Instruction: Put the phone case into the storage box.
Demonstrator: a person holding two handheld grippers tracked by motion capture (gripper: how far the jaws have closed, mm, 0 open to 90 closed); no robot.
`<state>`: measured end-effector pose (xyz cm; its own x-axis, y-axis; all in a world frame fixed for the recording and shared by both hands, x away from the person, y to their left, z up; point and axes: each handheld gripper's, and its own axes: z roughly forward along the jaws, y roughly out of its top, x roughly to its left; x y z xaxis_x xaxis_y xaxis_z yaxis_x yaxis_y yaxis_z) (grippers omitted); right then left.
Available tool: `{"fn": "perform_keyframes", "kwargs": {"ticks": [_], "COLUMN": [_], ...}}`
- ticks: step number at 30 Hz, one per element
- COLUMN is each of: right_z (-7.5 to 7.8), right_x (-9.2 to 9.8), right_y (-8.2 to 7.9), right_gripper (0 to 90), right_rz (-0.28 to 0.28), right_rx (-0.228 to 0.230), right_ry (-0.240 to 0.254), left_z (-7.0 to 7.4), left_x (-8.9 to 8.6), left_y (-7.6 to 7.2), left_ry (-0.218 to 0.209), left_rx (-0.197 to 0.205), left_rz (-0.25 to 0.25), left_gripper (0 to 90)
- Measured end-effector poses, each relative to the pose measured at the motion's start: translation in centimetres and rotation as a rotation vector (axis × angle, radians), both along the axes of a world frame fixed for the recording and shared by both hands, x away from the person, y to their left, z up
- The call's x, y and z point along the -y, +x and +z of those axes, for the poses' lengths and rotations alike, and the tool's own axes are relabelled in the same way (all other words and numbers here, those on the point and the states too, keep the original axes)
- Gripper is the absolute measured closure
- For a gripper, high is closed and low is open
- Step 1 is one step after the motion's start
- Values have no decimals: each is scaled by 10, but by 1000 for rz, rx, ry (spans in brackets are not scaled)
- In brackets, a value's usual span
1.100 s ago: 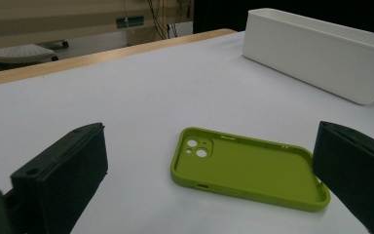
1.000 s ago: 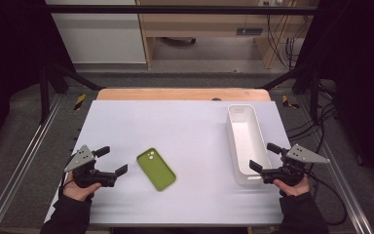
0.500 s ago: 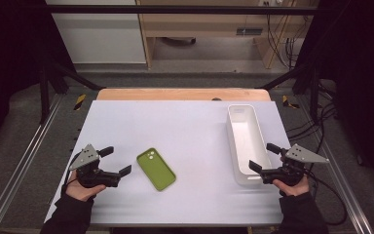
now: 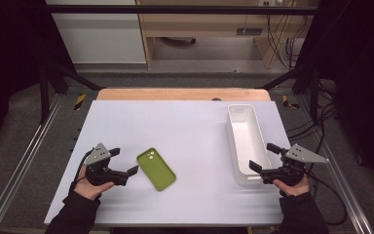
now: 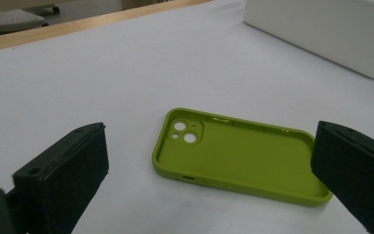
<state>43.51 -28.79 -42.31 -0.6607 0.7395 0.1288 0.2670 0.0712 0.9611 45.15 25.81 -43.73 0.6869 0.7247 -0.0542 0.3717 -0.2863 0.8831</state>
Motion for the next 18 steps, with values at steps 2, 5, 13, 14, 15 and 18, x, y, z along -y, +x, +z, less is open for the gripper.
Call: {"fn": "perform_keyframes", "kwargs": {"ticks": [2,5,13,14,15,18], "right_z": [0,0,0,0,0,0], "right_x": [0,0,0,0,0,0], "right_y": [0,0,0,0,0,0], "right_gripper": [5,5,6,5,5,5], "right_rz": [-2,-2,-3,-3,-3,-3], "right_rx": [0,0,0,0,0,-1], "right_ry": [-2,-2,-3,-3,-4,-4], "left_z": [-1,-4,-10,-11,-11,-14], "left_x": [1,4,6,6,7,8], "left_y": [1,3,7,7,8,10], "left_ry": [7,34,59,60,62,81], "left_rx": [-6,-27,-59,-65,-69,-91], "left_rz": [3,13,34,37,42,61], "left_gripper": [10,29,140,178,178,257]}}
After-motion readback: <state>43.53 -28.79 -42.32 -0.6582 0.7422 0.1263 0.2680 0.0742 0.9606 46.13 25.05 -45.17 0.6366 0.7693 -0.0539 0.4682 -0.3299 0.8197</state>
